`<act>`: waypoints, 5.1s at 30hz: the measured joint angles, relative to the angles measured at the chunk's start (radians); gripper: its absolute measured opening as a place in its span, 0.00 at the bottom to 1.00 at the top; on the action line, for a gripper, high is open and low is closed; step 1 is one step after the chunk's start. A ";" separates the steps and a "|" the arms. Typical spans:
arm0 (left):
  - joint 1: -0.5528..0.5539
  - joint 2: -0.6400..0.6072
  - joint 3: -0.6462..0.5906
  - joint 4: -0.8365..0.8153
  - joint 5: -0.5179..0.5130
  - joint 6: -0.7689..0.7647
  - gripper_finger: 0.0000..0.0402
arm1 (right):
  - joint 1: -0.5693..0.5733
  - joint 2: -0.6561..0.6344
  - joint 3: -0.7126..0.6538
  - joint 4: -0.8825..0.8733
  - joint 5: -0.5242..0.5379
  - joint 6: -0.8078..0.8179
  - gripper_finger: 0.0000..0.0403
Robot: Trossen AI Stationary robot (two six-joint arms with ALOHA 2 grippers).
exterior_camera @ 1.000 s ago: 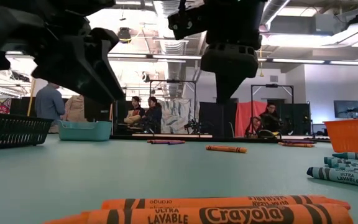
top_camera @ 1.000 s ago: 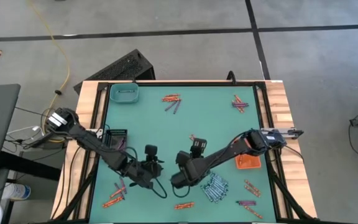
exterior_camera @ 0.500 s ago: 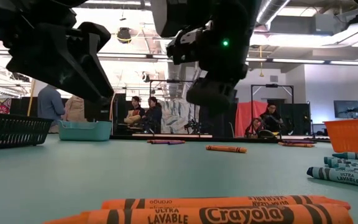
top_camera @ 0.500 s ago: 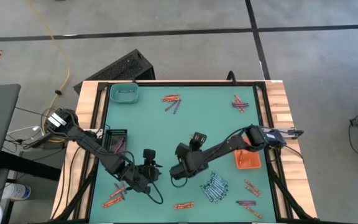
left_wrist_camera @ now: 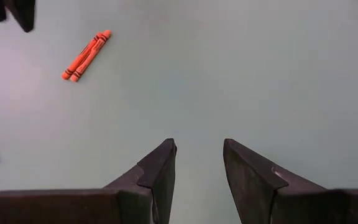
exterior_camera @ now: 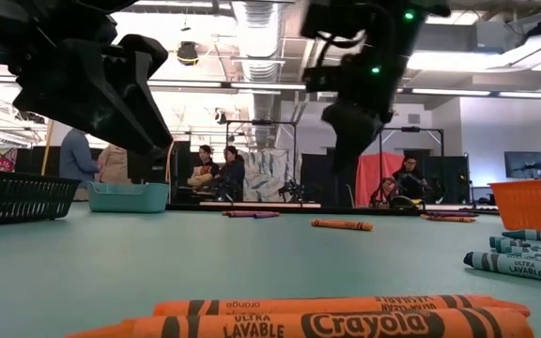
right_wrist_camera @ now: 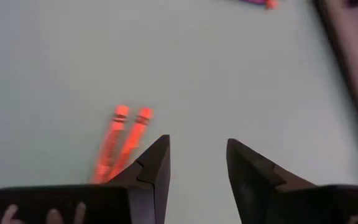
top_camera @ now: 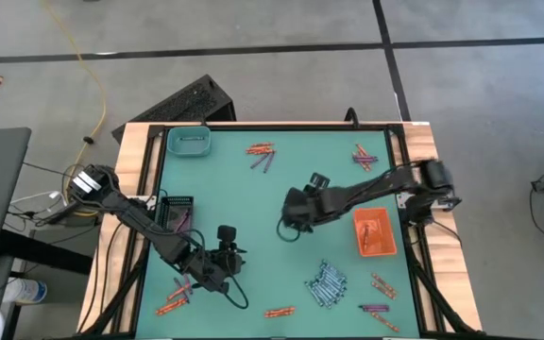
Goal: Sort crayons
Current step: Put the orange crayon into the orange bin
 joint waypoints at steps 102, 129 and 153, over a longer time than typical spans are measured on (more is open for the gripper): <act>0.007 0.000 0.000 0.030 0.000 0.001 0.31 | -0.014 0.012 -0.105 -0.031 -0.062 0.112 0.00; 0.037 0.000 0.000 0.033 0.000 0.027 0.31 | 0.412 0.010 0.103 -0.860 -0.164 1.005 0.00; 0.083 0.000 0.000 0.078 0.046 0.025 0.31 | 0.626 0.003 -0.084 -0.826 -0.325 1.444 0.02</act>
